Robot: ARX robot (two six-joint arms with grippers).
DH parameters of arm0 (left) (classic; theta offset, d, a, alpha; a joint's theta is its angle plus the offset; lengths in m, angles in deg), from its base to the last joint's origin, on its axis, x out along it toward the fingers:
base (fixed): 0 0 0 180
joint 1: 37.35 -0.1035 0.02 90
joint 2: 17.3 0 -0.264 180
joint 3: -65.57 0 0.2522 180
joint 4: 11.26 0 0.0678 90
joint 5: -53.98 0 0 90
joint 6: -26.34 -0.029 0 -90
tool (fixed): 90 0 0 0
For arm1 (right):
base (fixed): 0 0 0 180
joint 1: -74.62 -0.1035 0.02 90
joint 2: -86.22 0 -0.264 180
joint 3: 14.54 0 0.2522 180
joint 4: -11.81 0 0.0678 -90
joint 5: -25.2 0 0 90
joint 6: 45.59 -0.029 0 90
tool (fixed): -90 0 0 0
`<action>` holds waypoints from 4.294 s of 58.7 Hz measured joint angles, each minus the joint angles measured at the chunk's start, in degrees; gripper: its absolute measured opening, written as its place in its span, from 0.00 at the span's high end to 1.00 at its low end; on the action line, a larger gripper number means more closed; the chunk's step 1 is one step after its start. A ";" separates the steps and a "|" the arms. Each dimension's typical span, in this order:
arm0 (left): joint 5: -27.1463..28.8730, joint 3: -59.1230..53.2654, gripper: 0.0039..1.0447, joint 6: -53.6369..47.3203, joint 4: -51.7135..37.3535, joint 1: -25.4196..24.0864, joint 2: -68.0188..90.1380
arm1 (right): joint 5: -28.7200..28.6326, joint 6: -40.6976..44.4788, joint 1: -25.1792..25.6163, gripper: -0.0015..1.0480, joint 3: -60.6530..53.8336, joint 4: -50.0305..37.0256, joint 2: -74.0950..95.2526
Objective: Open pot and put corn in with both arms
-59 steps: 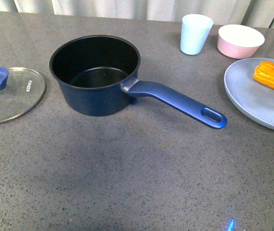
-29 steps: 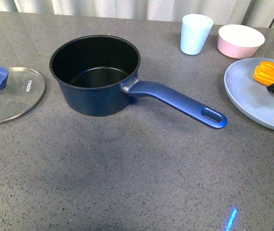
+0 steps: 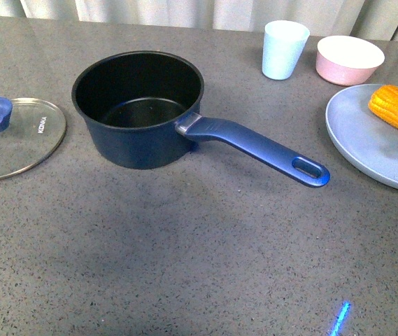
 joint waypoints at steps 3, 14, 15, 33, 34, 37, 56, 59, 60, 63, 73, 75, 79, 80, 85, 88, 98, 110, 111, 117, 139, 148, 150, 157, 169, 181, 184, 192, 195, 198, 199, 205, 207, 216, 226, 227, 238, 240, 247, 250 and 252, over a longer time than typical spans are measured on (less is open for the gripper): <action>0.00 0.00 0.08 0.00 0.00 0.00 0.02 | -0.15 -0.04 0.07 0.52 0.11 0.28 0.00; 0.00 0.00 0.08 0.00 0.00 0.00 0.00 | -3.28 -2.16 0.46 0.71 0.42 2.12 -1.22; 0.00 0.00 0.08 0.00 0.00 0.00 0.02 | -3.61 -2.45 0.46 0.71 0.42 2.21 -1.46; 0.00 0.00 0.08 0.00 0.00 0.00 0.00 | -13.92 -12.20 -3.91 0.80 -1.60 4.20 -15.85; 0.00 0.00 0.08 0.00 0.00 0.00 0.00 | -14.29 -12.39 -4.44 0.80 -1.77 4.13 -16.44; 0.00 0.00 0.08 0.00 0.00 0.00 0.02 | -15.96 -14.78 -7.28 0.80 -2.43 3.48 -18.75; 0.00 0.00 0.08 0.00 0.00 0.00 0.00 | -14.25 -27.32 -27.43 0.82 1.79 -0.28 -14.29; 0.00 0.00 0.08 0.00 0.00 0.00 0.02 | -13.33 -28.76 -30.23 0.82 5.07 -0.24 -11.78; 0.00 0.00 0.08 0.00 0.00 0.00 0.02 | -13.09 -28.98 -30.64 0.83 5.64 -0.20 -11.37; 0.02 0.00 0.08 0.00 0.00 0.00 0.00 | -12.35 -29.90 -32.54 0.83 8.50 0.28 -9.20; 0.00 0.00 0.08 0.00 0.00 0.00 0.00 | -10.32 -31.08 -36.94 0.84 16.44 3.21 -2.91; 0.00 0.00 0.08 0.00 0.00 0.00 0.00 | -9.88 -31.08 -37.57 0.84 17.59 3.87 -1.77; 0.00 0.00 0.08 0.00 0.00 0.00 0.00 | -9.31 -31.04 -38.71 0.84 19.71 5.25 0.52; 0.00 0.00 0.08 0.00 0.00 0.00 0.00 | -9.01 -31.04 -38.95 0.85 20.24 5.55 1.07; 0.00 0.00 0.08 0.00 0.00 0.00 0.00 | -8.07 -31.04 -39.67 0.85 21.99 6.47 2.97; 0.00 0.00 0.08 0.00 0.00 0.00 0.00 | -7.63 -30.97 -39.91 0.85 22.95 6.95 3.87; 0.00 0.00 0.08 0.00 0.00 0.00 0.00 | -6.29 -30.91 -40.39 0.60 25.20 7.76 5.62; 0.00 0.00 0.08 0.00 0.00 0.00 0.00 | -6.05 -30.91 -40.89 0.29 25.81 7.74 6.03; 0.00 0.00 0.08 0.00 0.00 0.00 0.00 | -6.08 -30.91 -40.92 0.28 25.81 7.74 6.03; 0.00 0.00 0.08 0.00 0.00 0.00 0.00 | -5.97 -30.91 -40.96 0.11 25.11 7.13 5.95; 0.00 0.00 0.08 0.00 0.00 0.00 0.00 | -5.51 -35.34 -34.32 0.09 6.05 -6.93 -9.35; 0.00 0.00 0.08 0.00 0.00 0.00 0.00 | -5.70 -35.98 -27.04 0.09 -6.60 -10.03 -22.97; 0.00 0.00 0.08 0.00 0.00 0.00 0.00 | -5.79 -35.82 -24.96 0.09 -9.94 -9.92 -26.56; 0.02 0.00 0.08 0.00 0.00 0.00 0.00 | -6.43 -35.47 -20.46 0.09 -17.64 -8.96 -35.69; 0.02 0.00 0.08 0.00 0.00 0.00 0.00 | 20.79 -34.12 -19.28 0.50 -38.75 -41.20 -45.24; 0.00 0.00 0.08 0.00 0.00 0.00 0.00 | 18.43 -33.99 -16.57 0.92 -49.66 -43.04 -53.64; 0.00 0.00 0.08 0.00 0.00 0.00 0.00 | 17.62 -33.94 -16.09 0.98 -51.63 -43.04 -55.69; 0.00 0.00 0.08 0.00 0.00 0.00 0.00 | 16.65 -33.83 -14.82 0.98 -56.08 -42.21 -61.20; 0.00 0.00 0.08 0.00 0.00 0.00 0.00 | 13.70 -33.81 -13.09 0.98 -57.35 -41.51 -63.04; 0.00 0.00 0.08 0.00 0.00 0.00 0.00 | 12.81 -33.83 -11.65 0.98 -58.47 -40.81 -64.78; 0.00 0.00 0.08 0.00 0.00 0.00 0.00 | 12.76 -33.83 -11.50 0.98 -58.66 -40.65 -65.11; 0.02 0.00 0.08 0.00 0.00 0.00 0.00 | 12.68 -33.81 -10.71 0.98 -60.48 -38.88 -68.70; 0.00 0.00 0.08 0.00 0.00 0.00 0.00 | 12.44 -33.83 -10.71 0.98 -61.13 -38.07 -70.10; 0.00 0.00 0.08 0.00 0.00 0.00 0.00 | 12.44 -33.83 -10.67 0.98 -63.06 -34.91 -75.12; 0.00 0.00 0.08 0.00 0.00 0.00 0.00 | 12.44 -33.81 -10.67 0.98 -65.92 -35.23 -78.58; 0.00 0.00 0.08 0.00 0.00 0.00 0.00 | 12.33 -33.79 -10.64 0.98 -65.96 -34.62 -78.90; 0.02 0.00 0.08 0.00 0.00 0.00 0.00 | 12.41 -33.83 -10.62 0.98 -66.03 -26.73 -87.78; 0.00 0.00 0.08 0.00 0.00 0.00 0.00 | 12.44 -33.81 -10.62 0.98 -66.03 -25.73 -88.87; 0.00 0.00 0.08 0.00 0.00 0.00 0.00 | 12.41 -33.81 -10.62 0.98 -66.05 -22.14 -92.59; 0.02 0.00 0.08 0.00 0.00 0.00 0.00 | 12.41 -33.83 -10.62 0.98 -66.05 -20.63 -94.23; 0.02 0.00 0.08 0.00 0.00 0.00 0.00 | 12.44 -33.81 -10.62 0.98 -66.05 -19.54 -95.47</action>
